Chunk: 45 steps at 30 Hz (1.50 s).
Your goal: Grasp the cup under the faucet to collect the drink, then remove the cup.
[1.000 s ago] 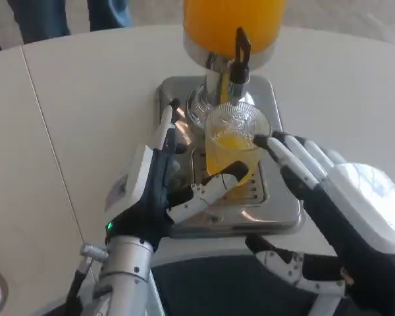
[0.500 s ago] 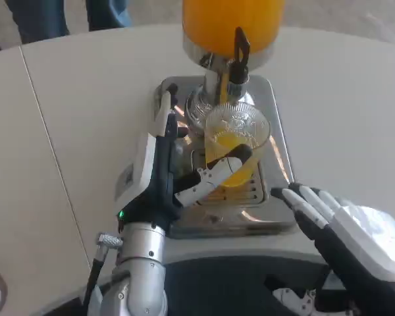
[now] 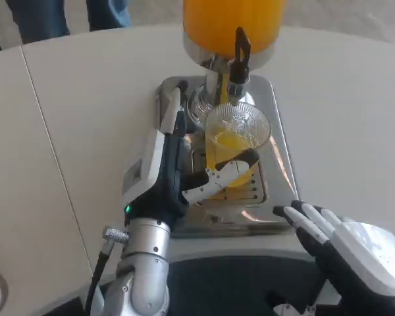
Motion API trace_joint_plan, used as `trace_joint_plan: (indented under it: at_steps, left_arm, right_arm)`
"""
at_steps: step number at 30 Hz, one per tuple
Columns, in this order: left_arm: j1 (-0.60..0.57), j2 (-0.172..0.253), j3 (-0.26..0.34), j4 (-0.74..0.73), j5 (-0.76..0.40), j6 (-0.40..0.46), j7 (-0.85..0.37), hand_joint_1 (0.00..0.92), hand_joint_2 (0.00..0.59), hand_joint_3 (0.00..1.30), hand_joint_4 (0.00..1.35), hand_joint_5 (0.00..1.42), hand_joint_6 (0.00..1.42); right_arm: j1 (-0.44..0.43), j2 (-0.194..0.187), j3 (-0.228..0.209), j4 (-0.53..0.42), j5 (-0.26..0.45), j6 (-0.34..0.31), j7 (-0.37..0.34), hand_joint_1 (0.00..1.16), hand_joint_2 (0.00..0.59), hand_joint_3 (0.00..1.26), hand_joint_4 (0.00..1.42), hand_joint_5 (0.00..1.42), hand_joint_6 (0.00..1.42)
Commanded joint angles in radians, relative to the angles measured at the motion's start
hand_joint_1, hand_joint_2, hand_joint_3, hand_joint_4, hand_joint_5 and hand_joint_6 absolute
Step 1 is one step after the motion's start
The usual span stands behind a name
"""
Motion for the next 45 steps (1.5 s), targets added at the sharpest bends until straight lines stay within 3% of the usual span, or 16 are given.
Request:
trace_joint_plan:
  at_steps: [1,22,45]
  left_arm:
    - [-0.014,0.013,-0.013,0.025,-0.001,-0.037,0.009,0.442,0.059,0.00,0.00,0.29,0.43]
    - [-0.074,-0.037,-0.071,0.087,0.060,0.084,0.089,0.441,0.056,0.00,0.00,0.40,0.57]
    - [-0.104,-0.090,-0.117,0.101,0.076,0.167,0.113,0.408,0.059,0.00,0.00,0.46,0.66]
  right_arm:
    - [-0.003,0.015,0.000,-0.003,-0.009,0.011,0.024,0.69,0.371,0.07,0.00,0.00,0.00]
    - [-0.044,0.025,-0.015,0.026,0.002,0.036,0.058,0.71,0.357,0.08,0.00,0.00,0.00]
    - [-0.008,0.016,-0.049,0.016,0.044,0.045,0.051,0.74,0.361,0.10,0.00,0.00,0.00]
